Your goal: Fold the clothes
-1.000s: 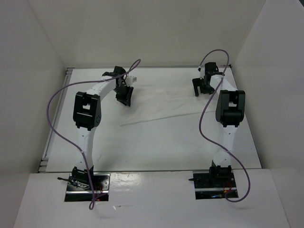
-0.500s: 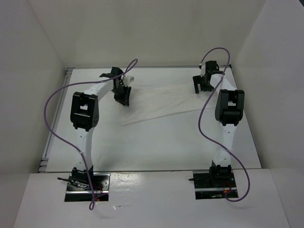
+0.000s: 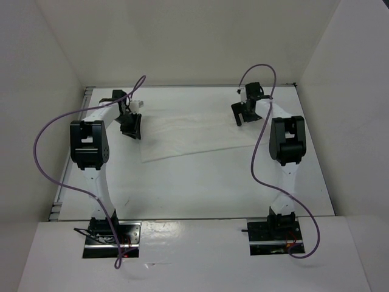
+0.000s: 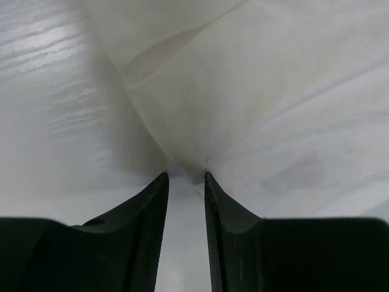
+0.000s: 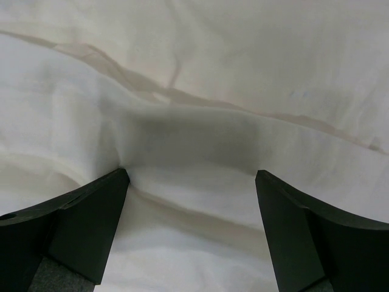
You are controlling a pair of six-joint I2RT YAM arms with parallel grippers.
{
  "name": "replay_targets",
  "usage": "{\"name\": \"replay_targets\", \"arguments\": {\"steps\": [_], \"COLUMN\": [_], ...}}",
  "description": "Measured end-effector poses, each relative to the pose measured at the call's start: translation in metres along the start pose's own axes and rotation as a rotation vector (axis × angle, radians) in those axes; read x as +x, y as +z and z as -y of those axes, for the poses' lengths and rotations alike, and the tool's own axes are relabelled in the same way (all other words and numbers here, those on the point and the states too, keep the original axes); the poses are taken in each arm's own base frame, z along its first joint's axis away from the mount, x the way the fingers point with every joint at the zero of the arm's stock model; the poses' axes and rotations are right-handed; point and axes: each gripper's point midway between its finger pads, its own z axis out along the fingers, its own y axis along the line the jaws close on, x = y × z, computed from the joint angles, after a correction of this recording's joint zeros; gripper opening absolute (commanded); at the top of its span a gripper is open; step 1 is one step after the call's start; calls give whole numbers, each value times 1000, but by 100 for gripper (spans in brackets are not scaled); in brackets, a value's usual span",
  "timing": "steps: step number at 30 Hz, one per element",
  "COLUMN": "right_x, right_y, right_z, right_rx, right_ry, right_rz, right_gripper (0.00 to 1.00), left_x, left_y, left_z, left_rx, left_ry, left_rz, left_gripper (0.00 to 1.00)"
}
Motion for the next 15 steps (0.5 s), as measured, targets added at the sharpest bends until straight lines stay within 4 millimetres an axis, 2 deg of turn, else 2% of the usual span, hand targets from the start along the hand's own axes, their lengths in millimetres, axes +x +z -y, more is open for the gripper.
{"name": "replay_targets", "arguments": {"steps": [4,8,10,15], "right_x": [0,3,6,13], "right_y": [-7,-13,-16,-22], "right_z": [-45,-74,-81,-80], "right_rx": [-43,-83,-97,-91], "right_ry": [-87,-135,-146,-147], "right_rz": [-15,-33,-44,-65], "right_gripper": [95,95,96,96], "left_x": [7,12,14,15], "left_y": [-5,-8,-9,-19], "left_z": [-11,-18,-22,-41], "left_rx": [-25,-49,-60,-104], "left_ry": [35,76,81,70], "left_rz": [-22,-43,-50,-63], "left_gripper": [38,38,38,40]}}
